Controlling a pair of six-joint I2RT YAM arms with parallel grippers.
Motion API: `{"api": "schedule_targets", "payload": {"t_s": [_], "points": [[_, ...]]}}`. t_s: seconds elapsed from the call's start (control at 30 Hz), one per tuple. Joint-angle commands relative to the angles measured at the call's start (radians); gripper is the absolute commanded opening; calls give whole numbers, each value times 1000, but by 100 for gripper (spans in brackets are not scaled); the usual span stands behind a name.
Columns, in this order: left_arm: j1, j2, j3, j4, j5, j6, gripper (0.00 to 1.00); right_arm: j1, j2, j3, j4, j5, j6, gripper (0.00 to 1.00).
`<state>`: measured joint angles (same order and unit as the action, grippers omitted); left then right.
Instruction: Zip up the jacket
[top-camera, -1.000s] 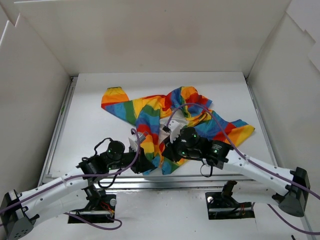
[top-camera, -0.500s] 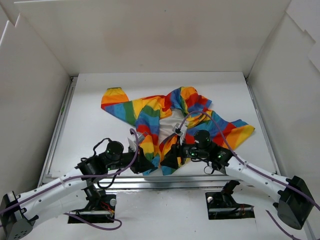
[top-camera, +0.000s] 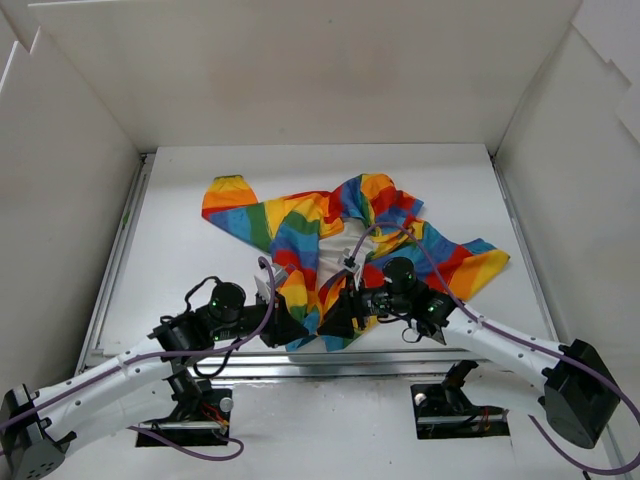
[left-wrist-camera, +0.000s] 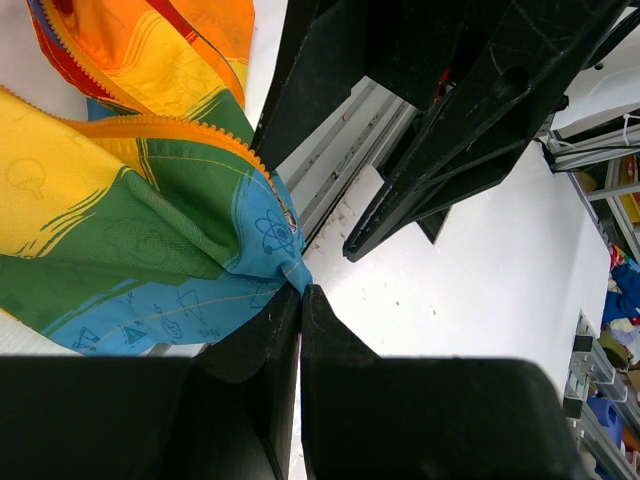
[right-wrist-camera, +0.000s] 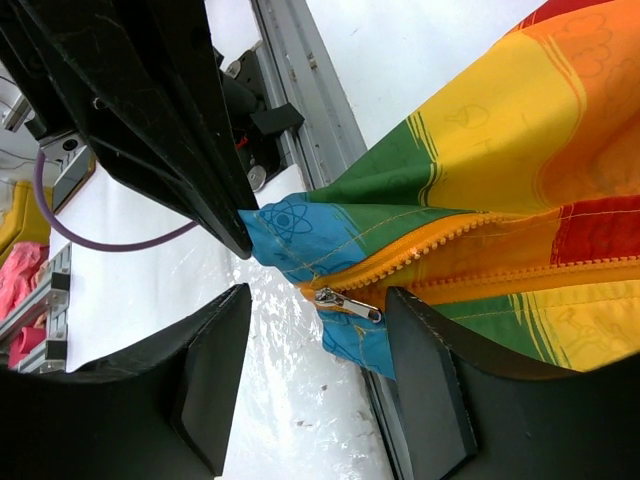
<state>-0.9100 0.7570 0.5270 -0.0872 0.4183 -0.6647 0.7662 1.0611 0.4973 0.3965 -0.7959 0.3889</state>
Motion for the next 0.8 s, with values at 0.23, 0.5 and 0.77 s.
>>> {"api": "schedule_targets", "payload": {"t_s": [0.23,0.5,0.77], "points": [[-7,2,28,44,17,1,0,-5,-36,18,-8,-39,-18,48],[-7,5,36,44,20,4,0,-5,-36,15,-16,-34,-13,46],[-7,7,37,43,22,5,0,4,5,33,-22,-37,-25,47]]}}
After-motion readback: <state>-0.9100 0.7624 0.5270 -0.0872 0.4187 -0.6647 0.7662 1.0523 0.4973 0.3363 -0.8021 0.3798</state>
